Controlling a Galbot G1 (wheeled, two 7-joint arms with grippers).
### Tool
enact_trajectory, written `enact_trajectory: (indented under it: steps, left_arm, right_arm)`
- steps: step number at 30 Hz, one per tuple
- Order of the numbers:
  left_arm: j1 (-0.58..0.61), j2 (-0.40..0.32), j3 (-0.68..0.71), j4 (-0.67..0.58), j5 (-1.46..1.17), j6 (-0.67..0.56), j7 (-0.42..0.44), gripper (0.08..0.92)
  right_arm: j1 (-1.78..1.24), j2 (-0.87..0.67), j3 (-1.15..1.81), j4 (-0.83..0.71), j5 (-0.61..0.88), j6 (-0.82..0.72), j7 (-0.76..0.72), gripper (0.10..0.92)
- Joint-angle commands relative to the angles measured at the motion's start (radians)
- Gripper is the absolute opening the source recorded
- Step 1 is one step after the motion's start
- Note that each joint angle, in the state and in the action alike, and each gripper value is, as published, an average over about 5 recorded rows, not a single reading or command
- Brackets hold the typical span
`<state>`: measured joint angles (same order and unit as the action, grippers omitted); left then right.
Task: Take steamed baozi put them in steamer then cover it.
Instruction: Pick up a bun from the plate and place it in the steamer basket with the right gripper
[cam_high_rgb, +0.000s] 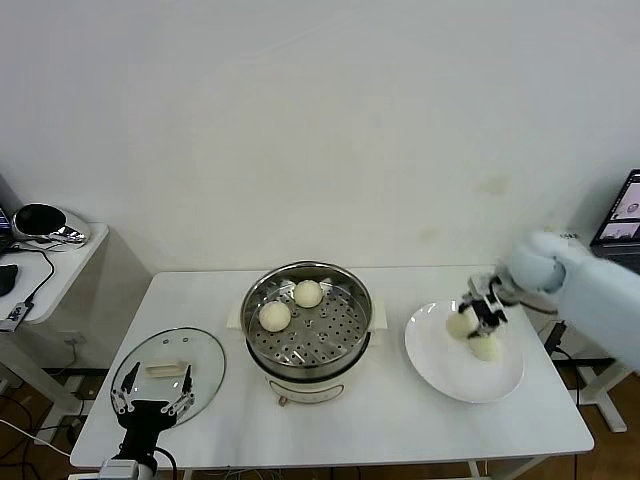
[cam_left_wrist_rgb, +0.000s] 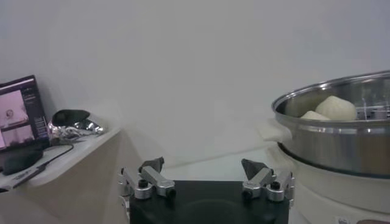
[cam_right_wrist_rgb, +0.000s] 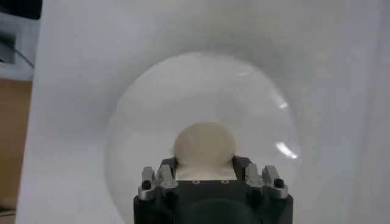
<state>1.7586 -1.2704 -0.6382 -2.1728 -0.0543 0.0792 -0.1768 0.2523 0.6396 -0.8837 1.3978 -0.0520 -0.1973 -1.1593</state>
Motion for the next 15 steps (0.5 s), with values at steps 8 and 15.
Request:
enact_trajectory:
  steps: [8,15]
  left_arm:
    - [0.001,0.005,-0.019,0.001,-0.007,-0.003,-0.004,0.823]
    - [0.0,0.001,-0.032,-0.004,-0.009,-0.002,-0.004,0.823]
  right_arm:
    - [0.412,0.328,-0.221,0.003,0.306,0.067,0.069,0.578]
    - [0.356,0.5,-0.289,0.017,0.29,0.226,0.119,0.585]
